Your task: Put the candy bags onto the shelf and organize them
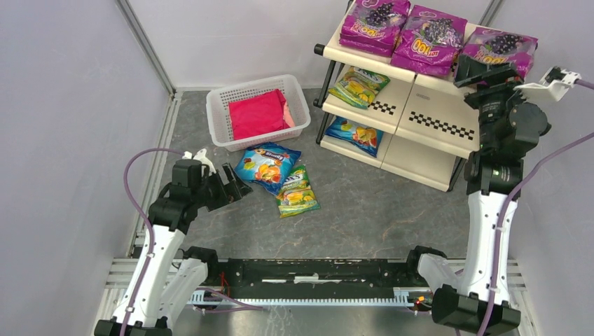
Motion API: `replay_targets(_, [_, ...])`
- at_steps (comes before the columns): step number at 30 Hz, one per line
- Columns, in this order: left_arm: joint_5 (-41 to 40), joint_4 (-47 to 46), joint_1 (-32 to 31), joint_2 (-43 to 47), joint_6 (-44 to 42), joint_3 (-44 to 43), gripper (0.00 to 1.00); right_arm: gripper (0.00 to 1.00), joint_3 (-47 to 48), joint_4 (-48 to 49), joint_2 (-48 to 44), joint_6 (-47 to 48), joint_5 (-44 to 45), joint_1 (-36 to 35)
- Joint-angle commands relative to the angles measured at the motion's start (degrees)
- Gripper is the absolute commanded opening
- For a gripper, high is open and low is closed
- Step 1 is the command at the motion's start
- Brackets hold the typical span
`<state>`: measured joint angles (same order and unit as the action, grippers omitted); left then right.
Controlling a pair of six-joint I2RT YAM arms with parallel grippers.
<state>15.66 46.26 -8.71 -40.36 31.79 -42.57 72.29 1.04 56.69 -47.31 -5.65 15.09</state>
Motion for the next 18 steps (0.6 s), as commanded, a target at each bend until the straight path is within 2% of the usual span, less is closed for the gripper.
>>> replay_targets(1, [2.6, -0.1, 0.2, 0.1, -7.0, -3.9, 0.93, 0.94, -2.6, -5.2, -4.4, 7.9, -1.0, -1.8])
replay_targets(5, [2.3, 0.4, 0.2, 0.9, -8.6, -4.9, 0.93, 0.95, -5.1, -7.2, -7.8, 12.0, 1.7, -3.3])
replay_targets(9, [2.6, 0.5, 0.2, 1.3, -9.5, -5.0, 0.94, 0.93, -3.5, -9.0, -7.8, 14.1, 1.1, -3.4])
replay_targets(14, [3.3, 0.6, 0.2, 0.7, -9.8, -4.9, 0.94, 0.85, -0.5, -9.9, -7.2, 14.1, -1.2, -3.5])
replay_targets(16, [3.4, 0.5, 0.2, 0.6, -9.8, -5.0, 0.94, 0.76, 1.2, -11.2, -7.0, 15.6, 1.3, -3.5])
replay_targets(18, [3.5, 0.4, 0.2, 0.6, -9.8, -4.9, 0.94, 0.72, 2.5, -13.1, -6.8, 17.7, 4.9, -3.5])
